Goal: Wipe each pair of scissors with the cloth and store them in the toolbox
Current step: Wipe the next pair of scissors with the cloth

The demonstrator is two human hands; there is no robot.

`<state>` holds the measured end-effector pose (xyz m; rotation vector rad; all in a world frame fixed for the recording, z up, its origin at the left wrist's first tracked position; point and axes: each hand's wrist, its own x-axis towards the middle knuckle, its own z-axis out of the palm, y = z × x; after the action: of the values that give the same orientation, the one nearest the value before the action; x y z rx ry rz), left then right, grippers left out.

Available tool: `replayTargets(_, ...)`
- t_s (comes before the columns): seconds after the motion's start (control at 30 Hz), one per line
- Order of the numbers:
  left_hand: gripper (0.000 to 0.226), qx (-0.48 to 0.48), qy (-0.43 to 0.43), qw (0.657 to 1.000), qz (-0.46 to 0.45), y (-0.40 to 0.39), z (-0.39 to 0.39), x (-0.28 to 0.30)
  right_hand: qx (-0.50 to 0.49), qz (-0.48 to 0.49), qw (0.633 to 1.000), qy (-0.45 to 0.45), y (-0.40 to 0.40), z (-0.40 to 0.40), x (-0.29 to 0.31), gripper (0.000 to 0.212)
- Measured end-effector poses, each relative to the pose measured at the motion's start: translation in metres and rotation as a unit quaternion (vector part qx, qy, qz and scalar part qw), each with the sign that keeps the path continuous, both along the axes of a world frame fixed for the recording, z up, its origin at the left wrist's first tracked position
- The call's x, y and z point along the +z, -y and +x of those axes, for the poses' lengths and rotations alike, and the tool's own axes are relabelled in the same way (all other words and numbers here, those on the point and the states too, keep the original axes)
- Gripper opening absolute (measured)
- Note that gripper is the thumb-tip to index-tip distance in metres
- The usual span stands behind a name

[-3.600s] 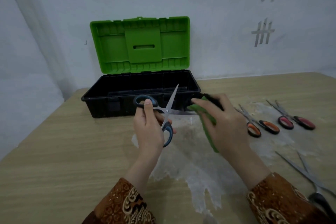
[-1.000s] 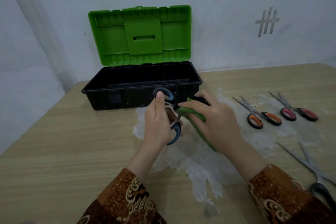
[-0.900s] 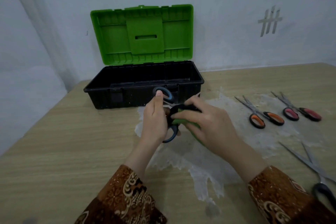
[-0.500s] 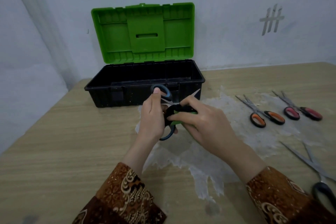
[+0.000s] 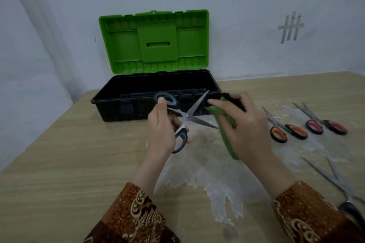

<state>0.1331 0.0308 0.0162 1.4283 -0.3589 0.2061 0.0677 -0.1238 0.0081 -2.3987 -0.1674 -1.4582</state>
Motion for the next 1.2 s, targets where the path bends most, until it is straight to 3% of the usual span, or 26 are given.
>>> replayTargets(0.13, 0.045, 0.01, 0.035, 0.999, 0.005, 0.005, -0.008, -0.005, 0.019, -0.059, 0.997, -0.052, -0.021, 0.007, -0.011, 0.025)
replayTargets(0.27, 0.045, 0.002, 0.04, 0.999, 0.015, 0.011, -0.011, -0.008, -0.039, 0.018, 0.997, -0.064, -0.009, 0.014, -0.009, 0.03)
replayTargets(0.43, 0.056, 0.035, 0.068, 0.996, 0.041, 0.01, -0.013, -0.012, 0.042, -0.031, 0.995, -0.084, -0.026, 0.005, -0.013, 0.029)
replayTargets(0.6, 0.046, 0.005, 0.151, 0.983, 0.105, 0.005, -0.014, -0.01, -0.115, -0.069, 0.984, -0.117, -0.015, 0.013, -0.007, 0.028)
replayTargets(0.83, 0.045, -0.041, 0.119, 0.989, 0.083, 0.01, -0.015, -0.013, -0.212, 0.025, 0.972, -0.101, 0.022, 0.012, -0.003, 0.021)
replayTargets(0.9, 0.042, -0.037, 0.078, 0.996, 0.035, 0.009, -0.013, -0.01, -0.194, 0.051, 0.978, -0.053, 0.027, 0.009, 0.001, 0.022)
replayTargets(1.0, 0.044, -0.011, 0.017, 1.0, -0.004, 0.008, -0.01, -0.007, -0.094, 0.038, 0.995, -0.004, 0.017, 0.003, 0.005, 0.025)
replayTargets(1.1, 0.045, 0.013, 0.008, 1.0, -0.011, 0.009, -0.011, -0.009, -0.011, -0.034, 0.998, -0.045, -0.009, 0.006, -0.002, 0.025)
replayTargets(1.2, 0.047, 0.036, 0.011, 0.999, -0.019, 0.006, -0.006, -0.01, -0.001, -0.09, 0.994, -0.069, -0.017, 0.008, -0.004, 0.028)
